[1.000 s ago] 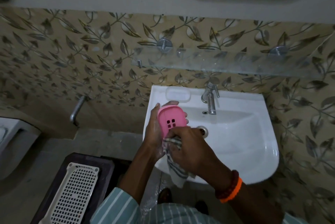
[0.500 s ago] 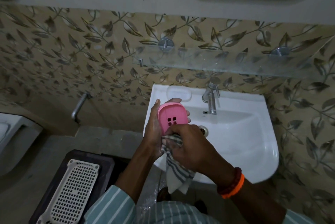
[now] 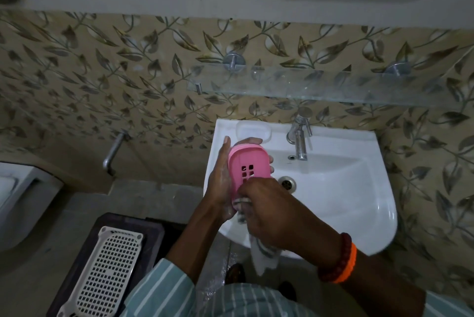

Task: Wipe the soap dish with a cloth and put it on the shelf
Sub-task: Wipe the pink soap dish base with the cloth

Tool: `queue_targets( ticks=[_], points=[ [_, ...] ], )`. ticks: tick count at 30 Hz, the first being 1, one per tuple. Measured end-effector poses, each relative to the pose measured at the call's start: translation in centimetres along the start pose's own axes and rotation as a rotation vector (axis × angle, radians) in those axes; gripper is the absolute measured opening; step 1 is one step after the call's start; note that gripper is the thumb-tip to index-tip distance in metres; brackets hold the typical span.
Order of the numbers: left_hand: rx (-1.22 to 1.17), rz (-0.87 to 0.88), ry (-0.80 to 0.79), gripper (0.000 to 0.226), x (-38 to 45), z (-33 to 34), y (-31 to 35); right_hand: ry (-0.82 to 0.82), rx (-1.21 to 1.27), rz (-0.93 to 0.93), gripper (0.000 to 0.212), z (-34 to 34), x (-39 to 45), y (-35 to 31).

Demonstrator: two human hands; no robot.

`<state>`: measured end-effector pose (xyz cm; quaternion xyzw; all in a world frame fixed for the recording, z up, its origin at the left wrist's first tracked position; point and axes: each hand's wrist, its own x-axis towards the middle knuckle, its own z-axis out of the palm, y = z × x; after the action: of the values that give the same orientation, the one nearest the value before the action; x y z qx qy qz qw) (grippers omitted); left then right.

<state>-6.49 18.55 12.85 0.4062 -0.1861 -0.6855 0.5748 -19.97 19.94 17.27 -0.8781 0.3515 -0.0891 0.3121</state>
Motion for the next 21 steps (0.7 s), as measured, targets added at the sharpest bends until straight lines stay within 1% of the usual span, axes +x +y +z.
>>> queue_targets(
  ticks=[1,2,4,5,7,8,9,11,12,14,16,18,21],
  points=[
    [-0.041,0.009,-0.015,0.060,0.1,0.1,0.0,0.032,0.103,0.036,0.013,-0.2,0.2,-0.2],
    [-0.068,0.020,-0.028,0.058,0.1,0.2,0.1,0.104,0.146,0.072,0.013,-0.5,0.5,-0.3],
    [-0.077,0.048,-0.038,0.057,-0.1,0.2,0.3,0.245,0.137,0.105,0.013,-0.4,0.9,-0.6],
    [-0.071,0.052,-0.044,0.058,-0.1,0.1,0.3,0.266,0.148,0.117,0.012,-0.1,0.8,-0.5],
    [-0.023,0.039,-0.043,0.061,-0.2,-0.2,0.2,0.205,0.169,0.118,0.010,0.6,0.2,-0.3],
    [0.004,0.027,-0.035,0.062,-0.2,-0.2,0.1,0.156,0.117,0.116,0.010,0.9,-0.2,-0.1],
    [0.023,0.014,-0.028,0.061,-0.2,-0.2,0.1,0.128,0.005,0.105,0.012,1.2,-0.4,0.2],
    [0.034,-0.010,-0.028,0.059,0.0,-0.3,0.5,0.118,-0.191,0.108,0.018,0.6,-0.4,0.7],
    [0.029,-0.019,-0.031,0.060,0.1,-0.3,0.8,0.117,-0.200,0.106,0.017,0.1,-0.3,0.8],
    [-0.005,-0.029,-0.027,0.061,0.0,-0.2,0.9,0.098,-0.074,0.045,0.011,-0.7,0.2,0.7],
    [-0.055,-0.031,-0.028,0.060,-0.3,-0.1,0.8,0.089,0.081,0.031,0.009,-1.0,0.5,0.1],
    [-0.080,-0.018,-0.016,0.058,-0.2,-0.3,0.8,0.173,0.114,0.048,0.013,-0.5,0.7,-0.3],
    [-0.108,-0.034,0.064,0.056,-0.4,-0.2,0.2,0.375,0.117,0.065,0.013,-0.1,1.5,-0.5]
  ],
)
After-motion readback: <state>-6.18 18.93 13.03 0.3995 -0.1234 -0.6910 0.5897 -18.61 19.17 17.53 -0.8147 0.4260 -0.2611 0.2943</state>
